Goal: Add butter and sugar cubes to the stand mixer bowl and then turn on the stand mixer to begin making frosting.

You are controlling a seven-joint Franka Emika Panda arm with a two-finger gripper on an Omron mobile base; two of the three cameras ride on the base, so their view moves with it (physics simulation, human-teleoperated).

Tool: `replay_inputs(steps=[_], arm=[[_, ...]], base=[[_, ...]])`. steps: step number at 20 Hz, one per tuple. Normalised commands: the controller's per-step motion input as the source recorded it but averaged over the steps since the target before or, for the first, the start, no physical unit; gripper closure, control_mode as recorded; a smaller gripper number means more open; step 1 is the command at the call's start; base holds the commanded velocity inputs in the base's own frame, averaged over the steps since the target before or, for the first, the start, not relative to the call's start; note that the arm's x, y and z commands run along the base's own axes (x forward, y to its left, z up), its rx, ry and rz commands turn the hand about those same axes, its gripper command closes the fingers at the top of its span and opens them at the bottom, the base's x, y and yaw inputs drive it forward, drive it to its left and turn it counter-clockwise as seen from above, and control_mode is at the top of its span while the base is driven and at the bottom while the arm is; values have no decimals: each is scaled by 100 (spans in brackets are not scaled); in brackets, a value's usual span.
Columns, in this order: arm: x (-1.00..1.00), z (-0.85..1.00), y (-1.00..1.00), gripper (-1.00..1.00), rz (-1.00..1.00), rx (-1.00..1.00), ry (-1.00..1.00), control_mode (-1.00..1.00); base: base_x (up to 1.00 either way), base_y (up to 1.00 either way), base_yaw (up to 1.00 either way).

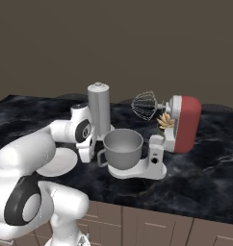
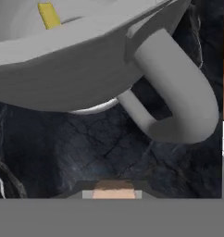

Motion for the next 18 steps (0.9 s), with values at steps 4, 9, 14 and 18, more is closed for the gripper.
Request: replay_inputs(steps=[4, 9, 14, 18], arm=[[-5, 54, -1, 100, 0, 0, 8, -100], [-15, 50, 0, 100, 0, 0, 4, -100], [-23, 37, 0, 100, 0, 0, 4, -100], [-28, 30, -8, 100, 0, 0, 3, -100]], base=[[0, 0, 0], [0, 0, 0], [0, 0, 0], [0, 0, 0]])
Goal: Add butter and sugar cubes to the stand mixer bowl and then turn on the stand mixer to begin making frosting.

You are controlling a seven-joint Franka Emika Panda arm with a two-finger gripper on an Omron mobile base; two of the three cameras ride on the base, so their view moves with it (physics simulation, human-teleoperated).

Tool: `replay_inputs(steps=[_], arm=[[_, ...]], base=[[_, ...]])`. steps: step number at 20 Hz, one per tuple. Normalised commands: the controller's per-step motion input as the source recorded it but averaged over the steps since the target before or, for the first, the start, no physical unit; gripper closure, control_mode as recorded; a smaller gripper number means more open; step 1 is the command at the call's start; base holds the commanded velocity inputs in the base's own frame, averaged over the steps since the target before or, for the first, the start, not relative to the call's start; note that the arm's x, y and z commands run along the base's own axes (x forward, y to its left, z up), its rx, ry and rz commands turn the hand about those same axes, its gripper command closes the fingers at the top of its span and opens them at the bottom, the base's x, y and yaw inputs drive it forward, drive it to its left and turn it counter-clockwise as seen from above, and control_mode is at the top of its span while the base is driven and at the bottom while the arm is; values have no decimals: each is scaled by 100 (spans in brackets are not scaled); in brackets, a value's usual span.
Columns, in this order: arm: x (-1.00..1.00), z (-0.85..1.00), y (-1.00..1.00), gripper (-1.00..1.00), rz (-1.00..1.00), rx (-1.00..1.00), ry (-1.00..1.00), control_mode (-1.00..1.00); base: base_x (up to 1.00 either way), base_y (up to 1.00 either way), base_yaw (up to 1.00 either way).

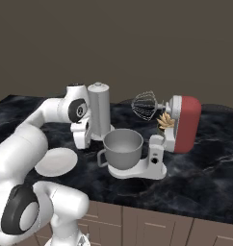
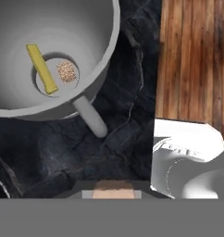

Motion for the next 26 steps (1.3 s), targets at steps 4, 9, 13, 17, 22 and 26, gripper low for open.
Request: replay_inputs(steps=[4, 9, 13, 17, 22, 26], arm=[[-29, 33, -37, 100, 0, 0, 0, -100], [-16, 40, -39, 100, 0, -1, 2, -100], [0, 32, -35, 100, 0, 0, 7, -100], [1, 9, -33, 100, 0, 0, 9, -100], [4, -4, -39, 100, 0, 0, 8, -100], [22, -20, -24, 100, 0, 0, 4, -100]], base=[[0, 0, 0], [0, 0, 0], [0, 0, 0], [0, 0, 0], [0, 0, 0], [0, 0, 0]])
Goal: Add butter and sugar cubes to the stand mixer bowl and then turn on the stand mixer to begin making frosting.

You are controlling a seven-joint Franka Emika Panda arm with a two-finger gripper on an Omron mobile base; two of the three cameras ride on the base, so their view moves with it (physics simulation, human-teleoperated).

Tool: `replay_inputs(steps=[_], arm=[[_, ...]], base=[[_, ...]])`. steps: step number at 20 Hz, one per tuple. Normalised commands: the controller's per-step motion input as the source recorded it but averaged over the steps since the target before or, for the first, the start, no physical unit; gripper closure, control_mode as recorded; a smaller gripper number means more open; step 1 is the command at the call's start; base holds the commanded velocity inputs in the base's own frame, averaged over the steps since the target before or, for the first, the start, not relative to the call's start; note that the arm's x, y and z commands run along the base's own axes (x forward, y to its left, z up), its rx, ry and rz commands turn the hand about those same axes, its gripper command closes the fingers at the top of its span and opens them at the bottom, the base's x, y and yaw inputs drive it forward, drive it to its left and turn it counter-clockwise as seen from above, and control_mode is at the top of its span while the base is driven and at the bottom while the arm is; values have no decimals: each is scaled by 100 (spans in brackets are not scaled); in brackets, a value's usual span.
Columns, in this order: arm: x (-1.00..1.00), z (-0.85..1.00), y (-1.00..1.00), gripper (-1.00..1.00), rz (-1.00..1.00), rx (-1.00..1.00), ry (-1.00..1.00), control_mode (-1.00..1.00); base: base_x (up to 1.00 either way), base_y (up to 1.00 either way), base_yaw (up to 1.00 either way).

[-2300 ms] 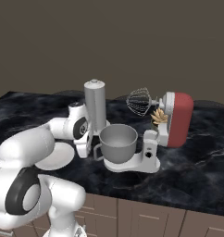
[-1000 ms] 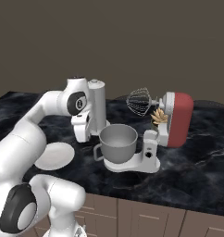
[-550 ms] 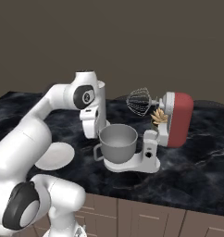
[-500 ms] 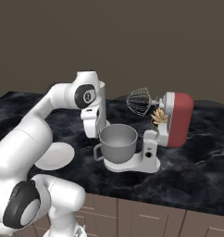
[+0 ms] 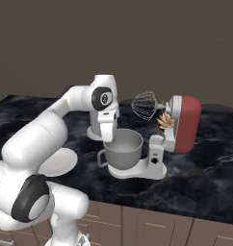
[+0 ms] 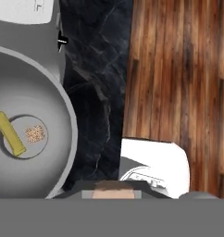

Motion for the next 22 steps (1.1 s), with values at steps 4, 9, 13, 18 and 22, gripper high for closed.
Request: replay_inputs(steps=[4, 9, 13, 18, 22], arm=[[20, -19, -6, 100, 0, 0, -3, -100], [10, -15, 0, 100, 0, 0, -8, -100], [15, -14, 0, 100, 0, 0, -1, -100], [21, -27, 0, 100, 0, -4, 0, -100], [32, -26, 0, 100, 0, -5, 0, -100]], base=[[0, 0, 0], [0, 0, 0], [0, 0, 0], [0, 0, 0], [0, 0, 0]])
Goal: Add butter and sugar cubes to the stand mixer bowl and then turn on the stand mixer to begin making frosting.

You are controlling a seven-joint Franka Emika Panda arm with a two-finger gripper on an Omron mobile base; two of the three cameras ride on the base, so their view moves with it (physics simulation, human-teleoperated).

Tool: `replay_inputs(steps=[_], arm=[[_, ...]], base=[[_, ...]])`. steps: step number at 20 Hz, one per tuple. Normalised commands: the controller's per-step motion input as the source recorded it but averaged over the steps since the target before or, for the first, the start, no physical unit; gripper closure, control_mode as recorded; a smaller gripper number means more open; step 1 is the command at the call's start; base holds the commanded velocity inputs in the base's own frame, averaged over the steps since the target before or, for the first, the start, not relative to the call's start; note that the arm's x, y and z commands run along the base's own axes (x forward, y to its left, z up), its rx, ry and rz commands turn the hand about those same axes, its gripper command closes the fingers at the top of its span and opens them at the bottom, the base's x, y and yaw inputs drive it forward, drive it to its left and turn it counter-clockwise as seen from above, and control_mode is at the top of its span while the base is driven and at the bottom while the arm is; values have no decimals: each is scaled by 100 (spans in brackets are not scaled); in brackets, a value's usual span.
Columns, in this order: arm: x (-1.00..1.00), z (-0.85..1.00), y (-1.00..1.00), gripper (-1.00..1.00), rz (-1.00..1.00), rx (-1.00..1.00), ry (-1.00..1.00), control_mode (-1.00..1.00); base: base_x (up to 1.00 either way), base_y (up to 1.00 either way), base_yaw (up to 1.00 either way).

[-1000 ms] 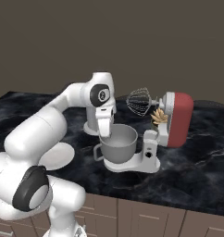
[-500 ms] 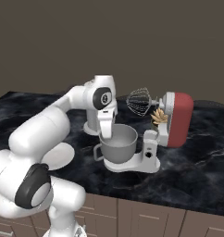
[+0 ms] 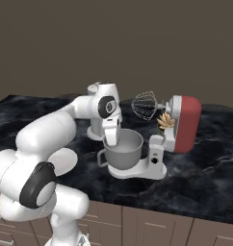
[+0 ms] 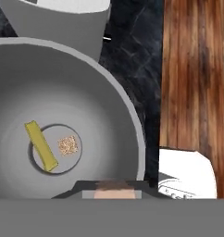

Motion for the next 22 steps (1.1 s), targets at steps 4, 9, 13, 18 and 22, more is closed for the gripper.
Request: replay_inputs(steps=[4, 9, 13, 18, 22], arm=[[40, -20, 0, 100, 0, -1, 0, -100], [25, -19, 0, 100, 0, 0, 0, -100], [12, -33, 0, 100, 0, -1, 0, -100], [7, -35, 0, 100, 0, -1, -1, -100], [2, -28, 0, 100, 0, 0, 0, -100]], base=[[0, 0, 0], [0, 0, 0], [0, 0, 0], [0, 0, 0], [0, 0, 0]])
